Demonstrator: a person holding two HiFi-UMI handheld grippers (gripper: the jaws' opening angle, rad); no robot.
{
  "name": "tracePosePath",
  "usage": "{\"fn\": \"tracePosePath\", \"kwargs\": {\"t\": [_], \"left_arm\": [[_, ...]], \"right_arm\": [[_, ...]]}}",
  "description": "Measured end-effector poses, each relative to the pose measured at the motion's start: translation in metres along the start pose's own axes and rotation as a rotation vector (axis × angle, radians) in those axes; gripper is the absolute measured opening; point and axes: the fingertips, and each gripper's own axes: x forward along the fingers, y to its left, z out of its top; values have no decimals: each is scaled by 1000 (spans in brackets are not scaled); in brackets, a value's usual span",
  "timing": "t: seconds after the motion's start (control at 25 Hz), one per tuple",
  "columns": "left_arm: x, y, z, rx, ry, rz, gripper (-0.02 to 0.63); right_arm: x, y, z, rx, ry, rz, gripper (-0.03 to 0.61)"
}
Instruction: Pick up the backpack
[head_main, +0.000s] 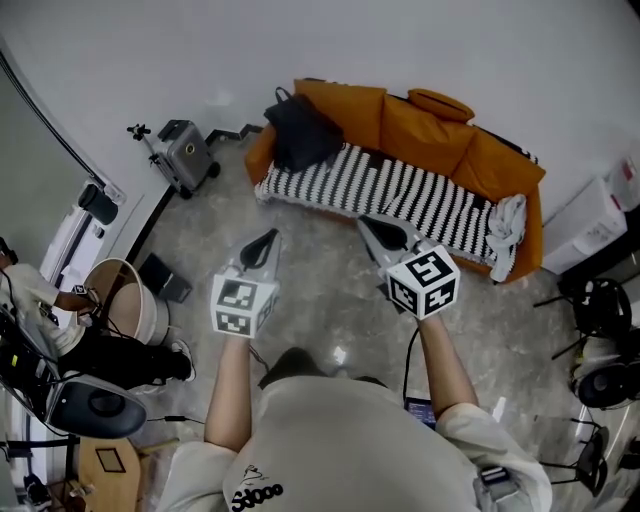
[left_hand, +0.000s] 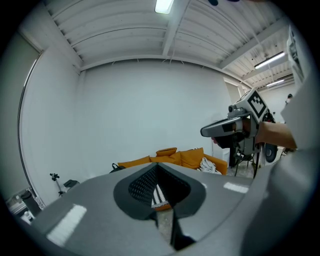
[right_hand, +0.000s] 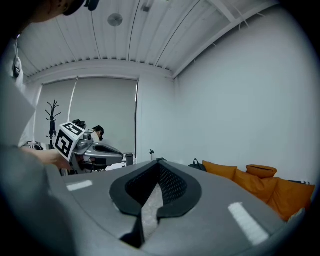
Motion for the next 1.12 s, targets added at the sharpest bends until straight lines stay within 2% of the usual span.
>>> {"fn": "tracePosePath", "kwargs": {"t": [0.4, 0.64, 0.96, 1.12], "left_arm": [[16, 4, 3, -3, -13, 1, 9], [48, 23, 6, -2, -24, -11, 9], [133, 97, 7, -3, -44, -34, 9], [180, 138, 5, -31, -28, -44, 9]], "right_arm": [[8, -10, 3, -2, -2, 5, 2], [35, -32, 3, -1, -12, -16, 2], [122, -91, 24, -14, -39, -62, 2], [171, -122, 30, 6, -8, -62, 3]]}}
